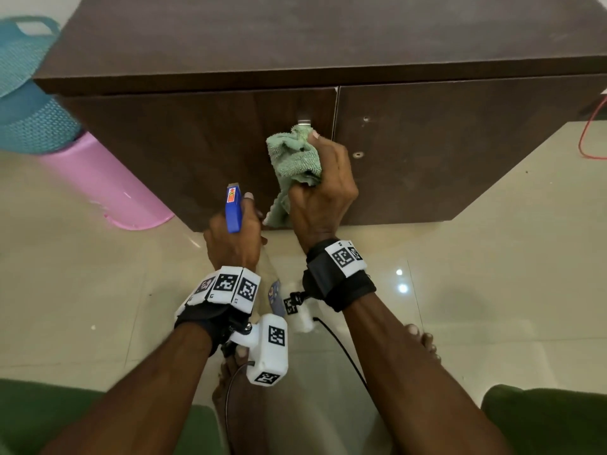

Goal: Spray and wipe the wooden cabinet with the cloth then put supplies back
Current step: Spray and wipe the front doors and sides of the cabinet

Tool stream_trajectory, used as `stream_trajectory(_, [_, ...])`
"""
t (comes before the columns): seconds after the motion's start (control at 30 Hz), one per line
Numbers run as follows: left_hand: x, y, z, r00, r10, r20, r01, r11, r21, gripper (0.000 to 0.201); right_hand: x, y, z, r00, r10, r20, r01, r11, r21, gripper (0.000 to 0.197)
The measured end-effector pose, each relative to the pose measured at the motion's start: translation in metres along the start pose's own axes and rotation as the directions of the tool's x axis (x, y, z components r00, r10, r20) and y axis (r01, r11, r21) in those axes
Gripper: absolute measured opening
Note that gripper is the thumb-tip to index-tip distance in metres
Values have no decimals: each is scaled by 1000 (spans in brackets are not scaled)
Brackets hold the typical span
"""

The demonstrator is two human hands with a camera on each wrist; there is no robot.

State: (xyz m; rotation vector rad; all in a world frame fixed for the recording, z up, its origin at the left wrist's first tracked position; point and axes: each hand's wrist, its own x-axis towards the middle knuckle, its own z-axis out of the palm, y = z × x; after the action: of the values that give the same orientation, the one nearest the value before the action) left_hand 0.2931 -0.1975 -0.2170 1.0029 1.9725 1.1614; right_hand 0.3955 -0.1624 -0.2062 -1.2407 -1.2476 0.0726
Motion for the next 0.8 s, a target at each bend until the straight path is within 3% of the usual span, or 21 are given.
stream_trajectory(0.2, [0,1,-3,997,66,44,-65,998,-26,38,6,-3,-15,997,-24,78,31,997,-78,30])
stream_trajectory(0.33, [-1,1,-9,990,104,91,-102,994,-27,33,-25,9,-13,979,150,139,-130,981,-144,19])
stream_trajectory(0.43, [-7,1,-18,984,74,164,-59,994,-93,38,-57,29,-19,852,336,401,-254,936,-245,22])
stream_trajectory(0.53, [-6,-2,-33,987,35,160,-19,994,-104,57,-49,21,-17,742,353,571,-244,934,-260,14])
stream_trajectory(0.7, [-10,26,-76,996,-29,86,43,986,-163,36,0,-29,-1,663,339,667,-261,940,-219,13])
stream_trajectory(0.8, [-2,50,-114,999,-42,31,47,984,-173,58,24,-73,4,579,293,761,-292,946,-142,10])
